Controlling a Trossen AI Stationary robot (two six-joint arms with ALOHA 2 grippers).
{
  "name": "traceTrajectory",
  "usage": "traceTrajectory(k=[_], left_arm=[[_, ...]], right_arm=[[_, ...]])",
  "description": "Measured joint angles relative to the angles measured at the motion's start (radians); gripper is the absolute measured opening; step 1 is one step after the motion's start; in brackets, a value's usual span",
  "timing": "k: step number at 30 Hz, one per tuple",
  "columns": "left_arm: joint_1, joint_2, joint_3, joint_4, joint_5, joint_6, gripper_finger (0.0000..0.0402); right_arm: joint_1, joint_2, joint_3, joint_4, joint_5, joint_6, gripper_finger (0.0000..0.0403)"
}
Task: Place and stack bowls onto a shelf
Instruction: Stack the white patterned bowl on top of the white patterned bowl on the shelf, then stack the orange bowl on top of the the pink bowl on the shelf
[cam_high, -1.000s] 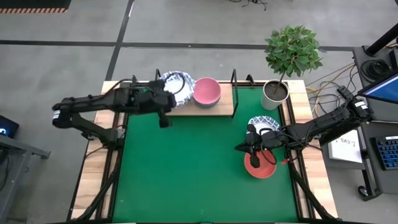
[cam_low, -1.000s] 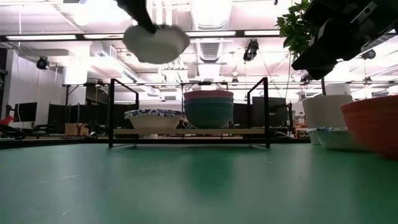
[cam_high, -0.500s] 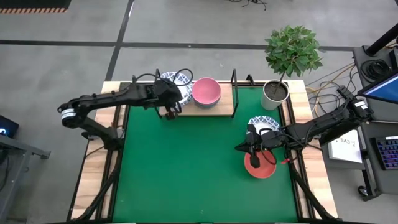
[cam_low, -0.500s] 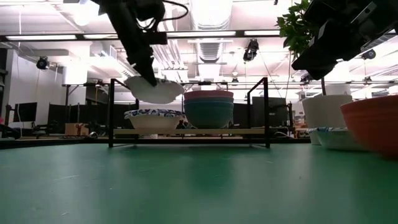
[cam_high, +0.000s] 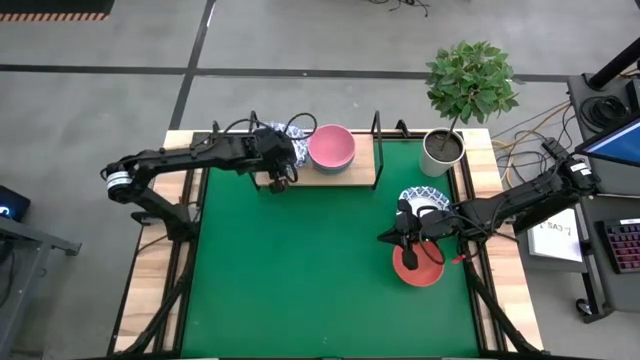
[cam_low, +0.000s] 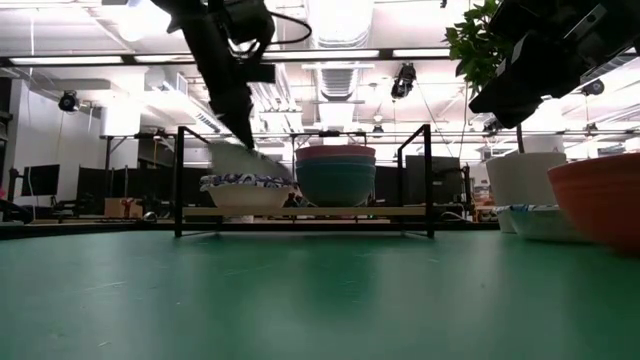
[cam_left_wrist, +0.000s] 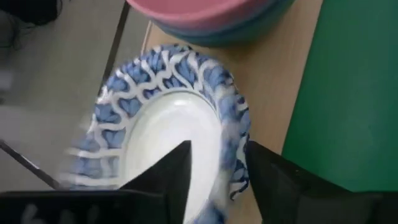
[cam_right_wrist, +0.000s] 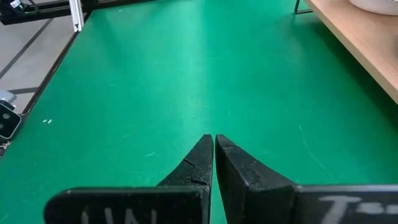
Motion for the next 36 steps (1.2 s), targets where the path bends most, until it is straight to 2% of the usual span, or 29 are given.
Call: traceTrajectory(k=[4, 9, 13, 20, 24, 31, 33, 36], left_arm=[[0.0, -0.002, 0.056, -0.029, 0.016, -0.006, 0.0161], [-0.003, -0.002, 0.107, -0.042, 0.021, -0.057, 0.017], [-0.038, -0.007, 0.108, -0.017, 0.133, -0.153, 0.0168], [-0.228, -0.013, 0.097, 0.065, 0.161, -0.197, 0.0159], [-0.367, -0.029, 0.086, 0.13, 0.168, -0.11, 0.0157], [-0.609, -0.104, -0.073, 0.341, 0.173, 0.08, 0.0157], [-0.642, -0.151, -0.143, 0.402, 0.167, 0.1, 0.0157], [-0.657, -0.247, -0.247, 0.481, 0.122, 0.102, 0.0157]], right_arm=[[0.0, 0.0, 0.0, 0.0, 0.0, 0.001, 0.0009], [0.0, 0.0, 0.001, 0.001, 0.003, 0.012, 0.0009], [0.0, 0.001, -0.017, 0.039, 0.058, 0.017, 0.0009], [0.0, 0.001, -0.037, 0.167, 0.071, 0.004, 0.0009], [0.0, 0.001, -0.037, 0.216, 0.07, 0.047, 0.0009], [0.03, 0.058, -0.037, 0.403, 0.071, 0.104, 0.0009], [0.048, 0.088, -0.036, 0.468, 0.071, 0.105, 0.0009], [0.067, 0.137, 0.01, 0.477, 0.071, 0.121, 0.0009]])
